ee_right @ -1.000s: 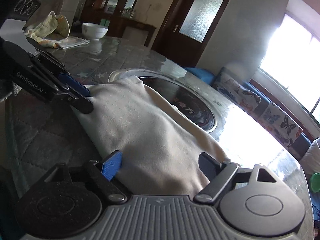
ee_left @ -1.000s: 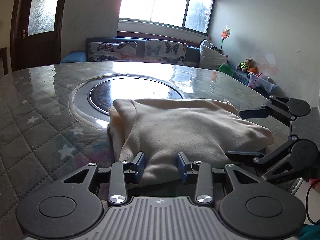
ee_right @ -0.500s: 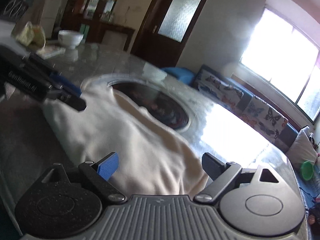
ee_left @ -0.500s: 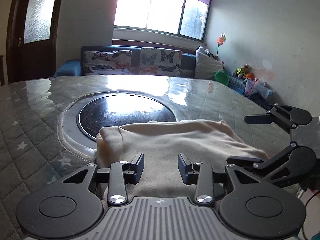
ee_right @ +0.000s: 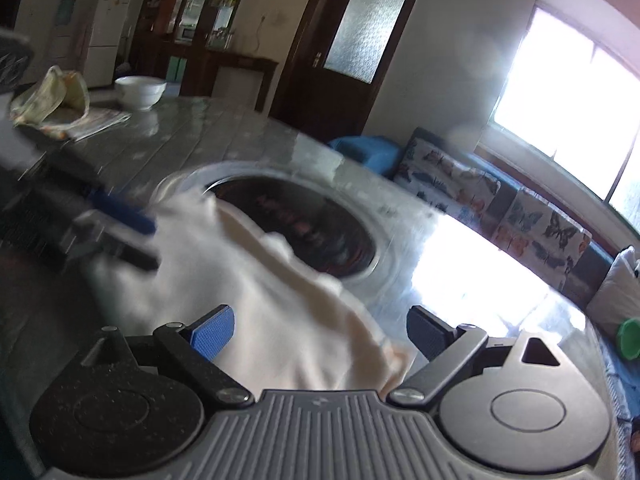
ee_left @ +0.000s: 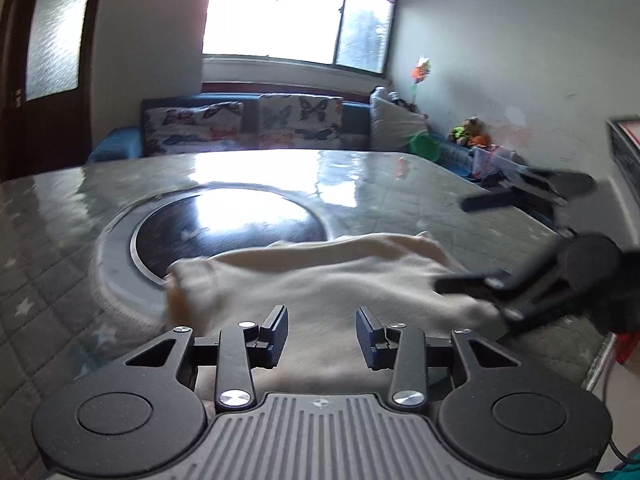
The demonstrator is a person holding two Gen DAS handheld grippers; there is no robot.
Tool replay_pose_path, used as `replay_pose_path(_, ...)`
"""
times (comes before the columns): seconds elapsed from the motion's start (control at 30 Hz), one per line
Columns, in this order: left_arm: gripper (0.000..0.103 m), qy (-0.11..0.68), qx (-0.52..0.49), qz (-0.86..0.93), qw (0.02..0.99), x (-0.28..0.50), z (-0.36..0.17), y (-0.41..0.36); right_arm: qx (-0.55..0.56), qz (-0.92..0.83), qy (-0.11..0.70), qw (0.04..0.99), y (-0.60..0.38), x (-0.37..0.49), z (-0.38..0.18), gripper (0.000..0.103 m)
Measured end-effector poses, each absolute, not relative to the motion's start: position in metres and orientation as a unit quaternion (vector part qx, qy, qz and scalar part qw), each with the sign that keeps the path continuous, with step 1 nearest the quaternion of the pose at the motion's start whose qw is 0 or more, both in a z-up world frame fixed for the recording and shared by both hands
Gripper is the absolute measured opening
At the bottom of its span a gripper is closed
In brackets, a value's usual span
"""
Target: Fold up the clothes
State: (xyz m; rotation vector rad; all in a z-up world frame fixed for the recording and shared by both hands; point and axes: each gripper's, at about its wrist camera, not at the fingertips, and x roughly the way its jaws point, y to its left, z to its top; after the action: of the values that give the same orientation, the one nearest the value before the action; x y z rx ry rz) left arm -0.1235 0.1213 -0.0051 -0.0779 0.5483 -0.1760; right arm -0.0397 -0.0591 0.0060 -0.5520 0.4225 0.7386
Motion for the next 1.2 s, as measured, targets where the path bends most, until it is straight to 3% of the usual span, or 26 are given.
replay_pose_path(0.43, 0.041, 0.291, -0.015, -0.150, 0.945, -0.115, -0.027, 0.089, -0.280, 0.360, 0.243, 0.856, -0.003, 0.040, -0.006, 0.095)
replay_pose_path(1.2, 0.042, 0.292, -0.028, -0.152, 0.944, -0.115, -0.028, 0.091, -0.289, 0.364, 0.267, 0.844, 0.039, 0.064, -0.030, 0.096)
